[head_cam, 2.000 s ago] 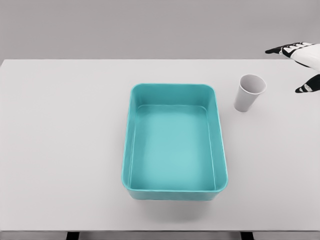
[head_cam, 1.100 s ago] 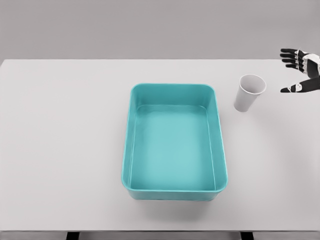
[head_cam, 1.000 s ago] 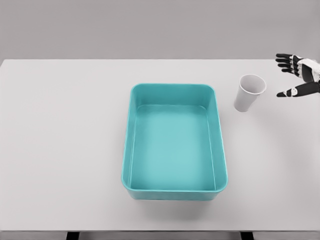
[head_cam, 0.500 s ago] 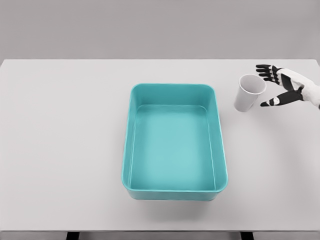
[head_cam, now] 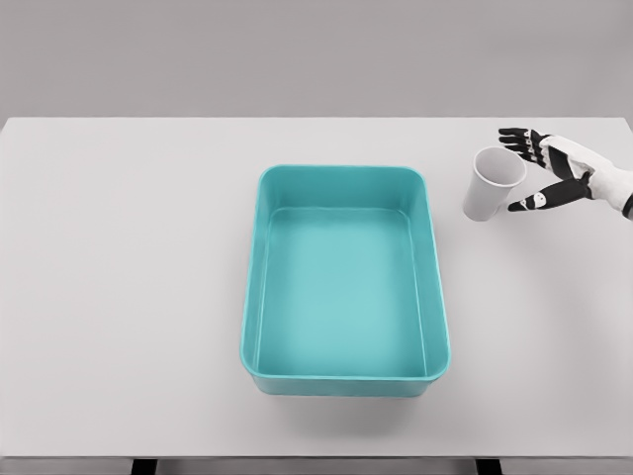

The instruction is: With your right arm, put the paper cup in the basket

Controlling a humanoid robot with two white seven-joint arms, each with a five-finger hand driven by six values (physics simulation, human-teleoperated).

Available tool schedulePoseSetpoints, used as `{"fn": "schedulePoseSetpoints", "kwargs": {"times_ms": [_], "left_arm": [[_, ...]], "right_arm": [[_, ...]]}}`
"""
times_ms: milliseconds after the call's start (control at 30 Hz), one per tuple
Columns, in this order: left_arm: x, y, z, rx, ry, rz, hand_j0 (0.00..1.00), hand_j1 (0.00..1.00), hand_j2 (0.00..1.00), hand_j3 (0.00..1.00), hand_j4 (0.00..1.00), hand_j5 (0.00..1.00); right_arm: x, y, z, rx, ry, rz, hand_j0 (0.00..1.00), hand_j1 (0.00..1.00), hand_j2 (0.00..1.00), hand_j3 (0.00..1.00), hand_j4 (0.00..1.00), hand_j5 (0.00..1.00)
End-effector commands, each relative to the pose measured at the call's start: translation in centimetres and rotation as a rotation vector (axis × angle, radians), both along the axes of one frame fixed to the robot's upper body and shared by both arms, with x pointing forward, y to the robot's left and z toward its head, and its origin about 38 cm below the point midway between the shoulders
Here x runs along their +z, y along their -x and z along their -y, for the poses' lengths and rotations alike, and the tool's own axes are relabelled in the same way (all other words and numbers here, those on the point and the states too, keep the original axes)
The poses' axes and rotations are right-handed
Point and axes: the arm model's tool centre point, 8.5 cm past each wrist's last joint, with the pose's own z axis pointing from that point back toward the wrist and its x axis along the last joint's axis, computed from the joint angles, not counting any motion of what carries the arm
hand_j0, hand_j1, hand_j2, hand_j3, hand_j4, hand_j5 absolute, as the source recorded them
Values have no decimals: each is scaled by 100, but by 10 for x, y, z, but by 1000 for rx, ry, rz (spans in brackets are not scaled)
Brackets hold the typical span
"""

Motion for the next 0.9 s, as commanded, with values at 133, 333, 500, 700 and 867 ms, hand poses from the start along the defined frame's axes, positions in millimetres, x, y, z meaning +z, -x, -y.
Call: {"fn": "schedulePoseSetpoints", "kwargs": {"times_ms": [133,333,500,700,867], "left_arm": [[0,0,0,1,0,1,100,100,100,100,100,100],[0,0,0,1,0,0,100,100,100,100,100,100],[0,0,0,1,0,0,100,100,100,100,100,100],[0,0,0,1,0,1,100,100,100,100,100,100],[0,0,0,1,0,1,100,100,100,100,100,100]], "right_arm": [[-3,0,-5,12,-2,-6,99,99,99,99,99,99],[-1,0,-8,20,-4,-2,100,100,100,100,100,100],[-2,-1,-13,35,1,-6,100,100,100,100,100,100],[-1,-1,-16,41,-1,-5,100,100,100,100,100,100],[2,-2,-21,56,-3,4,100,100,100,100,100,100]]}}
